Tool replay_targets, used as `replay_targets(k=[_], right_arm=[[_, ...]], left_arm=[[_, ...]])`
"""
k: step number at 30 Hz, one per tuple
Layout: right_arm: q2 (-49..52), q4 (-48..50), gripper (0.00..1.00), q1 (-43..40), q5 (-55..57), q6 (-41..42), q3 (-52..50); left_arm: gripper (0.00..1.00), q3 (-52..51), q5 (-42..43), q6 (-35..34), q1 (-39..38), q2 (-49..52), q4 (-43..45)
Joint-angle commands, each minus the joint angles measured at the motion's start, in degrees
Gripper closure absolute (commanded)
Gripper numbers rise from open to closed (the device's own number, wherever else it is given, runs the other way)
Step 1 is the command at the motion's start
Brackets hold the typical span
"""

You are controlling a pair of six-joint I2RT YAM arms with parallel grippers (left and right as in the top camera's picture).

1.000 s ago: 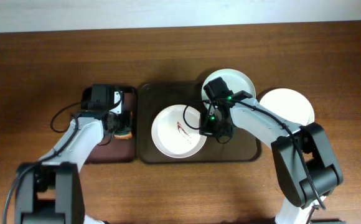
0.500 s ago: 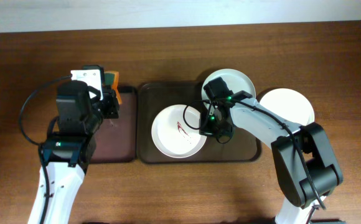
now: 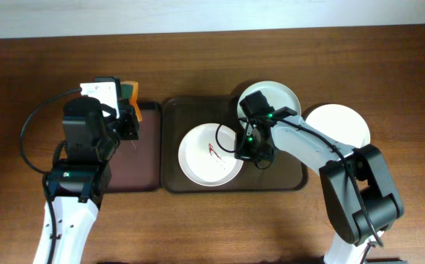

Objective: Clean dirty plates on tray and stack at the side
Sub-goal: 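Pick up the sponge with the left gripper and bring it over the plate, then scrub the held plate with the sponge in the left gripper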

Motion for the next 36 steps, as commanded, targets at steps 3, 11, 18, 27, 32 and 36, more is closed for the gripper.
replay_targets(k=[3, 11, 18, 27, 32, 36], right_arm=[[-1.16, -0.17, 0.96, 0.11, 1.33, -0.52, 0.24], [-1.16, -0.20, 0.96, 0.11, 1.33, -0.52, 0.24], [-1.16, -0.24, 0.96, 0.11, 1.31, -0.52, 0.24], [-1.16, -0.39, 0.96, 0.11, 1.33, -0.52, 0.24], [-1.16, -0.42, 0.96, 0.11, 1.31, -0.52, 0.24], [-1.16, -0.42, 0.96, 0.11, 1.31, -0.52, 0.24]], left_arm=[[1.00, 0.20, -0.42, 0.28, -0.07, 8.66, -7.93], [1.00, 1.25, 6.27, 0.26, -0.04, 23.23, -13.86], [1.00, 4.09, 30.34, -11.06, -4.85, 23.93, -5.75], [1.00, 4.09, 40.61, -28.55, -16.81, 41.48, 9.03], [1.00, 4.09, 41.40, -28.72, -20.35, 44.59, 8.74], [1.00, 4.02, 41.29, -28.72, -20.44, 46.29, 7.65]])
